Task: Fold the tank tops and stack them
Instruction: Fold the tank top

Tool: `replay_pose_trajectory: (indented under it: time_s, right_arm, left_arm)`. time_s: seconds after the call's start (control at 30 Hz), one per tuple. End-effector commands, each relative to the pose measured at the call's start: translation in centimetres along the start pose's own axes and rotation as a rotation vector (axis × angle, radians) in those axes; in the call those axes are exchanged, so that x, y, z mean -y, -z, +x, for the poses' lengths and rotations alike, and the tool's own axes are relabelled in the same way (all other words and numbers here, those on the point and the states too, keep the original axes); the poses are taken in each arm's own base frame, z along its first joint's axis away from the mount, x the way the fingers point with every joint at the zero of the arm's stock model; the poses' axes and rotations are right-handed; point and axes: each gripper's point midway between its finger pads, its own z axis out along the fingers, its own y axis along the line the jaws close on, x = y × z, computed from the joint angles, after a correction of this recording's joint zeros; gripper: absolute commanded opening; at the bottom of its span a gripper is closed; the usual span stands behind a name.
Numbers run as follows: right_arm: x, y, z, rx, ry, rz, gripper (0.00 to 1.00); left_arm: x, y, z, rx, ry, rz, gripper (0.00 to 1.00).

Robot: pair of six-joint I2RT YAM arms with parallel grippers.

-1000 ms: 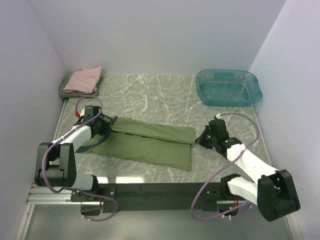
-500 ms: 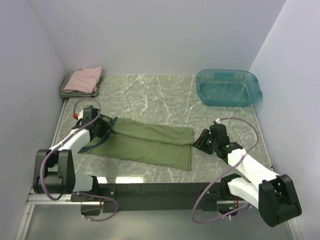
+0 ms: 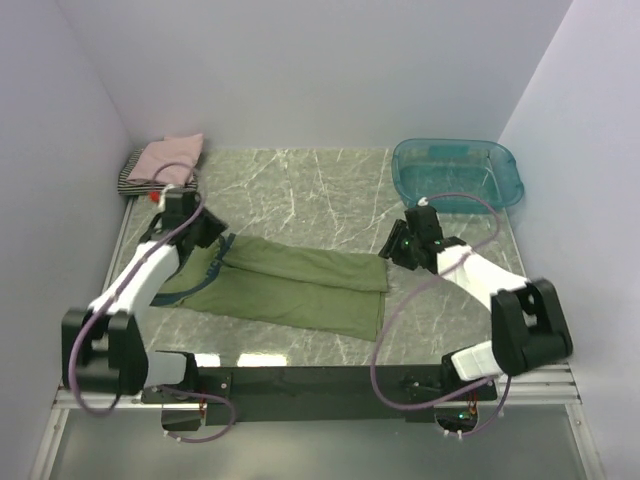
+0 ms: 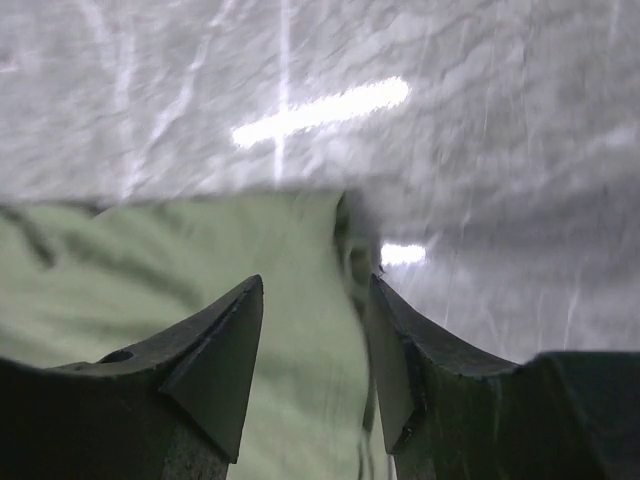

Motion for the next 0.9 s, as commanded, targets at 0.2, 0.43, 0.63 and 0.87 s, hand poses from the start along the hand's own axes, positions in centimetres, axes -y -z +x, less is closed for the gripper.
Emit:
replay_pose_trajectory:
  time_s: [0.2,0.43,0.63,0.87]
  right_arm:
    - [0.4,-3.8,-1.0,-0.045,0.073,0.062,0.54]
    - [2.0,-4.6,0.3,-0.074,0.056,0.118,0.12]
    - [4.7,-3.4,-0.1,-0.035,-0.013,0.203,0.00]
    - [8.6,-1.0,-1.1,0.013,-0.123,0.249,0.00]
  left_arm:
    - [3.0,-5.7,6.9,-0.235,-0.116,0.058,0.26]
    - [-2.7,-6.3,9.3,-0.244,-0.077,-0.132,0.11]
    - [-6.3,-6.8,11.4,-0.262,-0.016,-0.219,0.05]
    - [-4.7,-7.4,12.9,-0.302,-0.030,-0.169,0.04]
